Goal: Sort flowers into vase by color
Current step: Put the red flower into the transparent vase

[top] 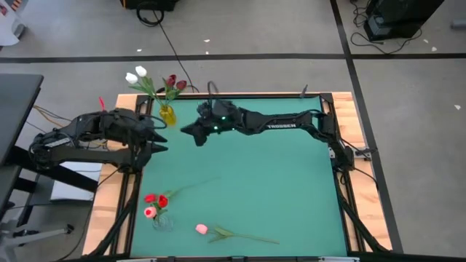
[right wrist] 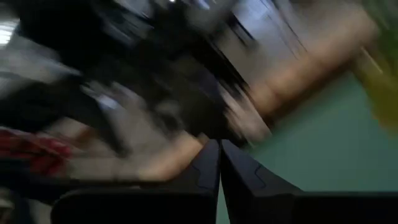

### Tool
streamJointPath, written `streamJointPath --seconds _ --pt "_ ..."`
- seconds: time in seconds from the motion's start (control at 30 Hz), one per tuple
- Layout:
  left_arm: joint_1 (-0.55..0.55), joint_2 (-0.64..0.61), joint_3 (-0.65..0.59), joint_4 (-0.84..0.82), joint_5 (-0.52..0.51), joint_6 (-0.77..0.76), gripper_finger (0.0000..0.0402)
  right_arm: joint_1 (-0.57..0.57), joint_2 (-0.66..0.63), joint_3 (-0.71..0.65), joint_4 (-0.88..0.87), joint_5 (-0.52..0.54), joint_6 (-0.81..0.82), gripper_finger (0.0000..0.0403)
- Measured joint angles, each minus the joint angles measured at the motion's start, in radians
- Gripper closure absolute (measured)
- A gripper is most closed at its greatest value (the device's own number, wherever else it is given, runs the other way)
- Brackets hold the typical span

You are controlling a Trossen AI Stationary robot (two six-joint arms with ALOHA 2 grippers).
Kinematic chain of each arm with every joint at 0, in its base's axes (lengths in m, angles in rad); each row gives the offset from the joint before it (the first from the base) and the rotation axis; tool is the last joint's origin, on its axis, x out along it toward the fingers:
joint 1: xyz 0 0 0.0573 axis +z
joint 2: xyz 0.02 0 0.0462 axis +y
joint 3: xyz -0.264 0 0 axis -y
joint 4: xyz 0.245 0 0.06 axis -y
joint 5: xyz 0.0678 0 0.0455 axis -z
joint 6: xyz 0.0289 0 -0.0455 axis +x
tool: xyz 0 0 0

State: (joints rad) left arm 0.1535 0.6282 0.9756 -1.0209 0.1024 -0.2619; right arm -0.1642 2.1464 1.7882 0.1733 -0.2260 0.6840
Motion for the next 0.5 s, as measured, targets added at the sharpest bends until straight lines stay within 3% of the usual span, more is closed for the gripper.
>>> streamJointPath --seconds 0.13,0.23,0.4,0.5 --pt "0.0 0.0 0.0 -0.056 -0.008 -0.007 0.023 0.01 0.002 0.0 -0.297 0.022 0.017 0.0391" --pt "0.0 0.0 0.0 -0.078 -0.016 -0.001 0.023 0.027 0.002 -0.001 -0.433 -0.001 -0.061 0.0397" --pt "0.0 0.0 0.0 -0.081 -0.048 0.054 0.023 0.087 0.009 0.0 -0.466 -0.018 -0.308 0.038" --pt "0.0 0.0 0.0 -0.08 -0.056 0.066 0.023 0.132 0.025 0.0 -0.452 0.055 -0.412 0.0355"
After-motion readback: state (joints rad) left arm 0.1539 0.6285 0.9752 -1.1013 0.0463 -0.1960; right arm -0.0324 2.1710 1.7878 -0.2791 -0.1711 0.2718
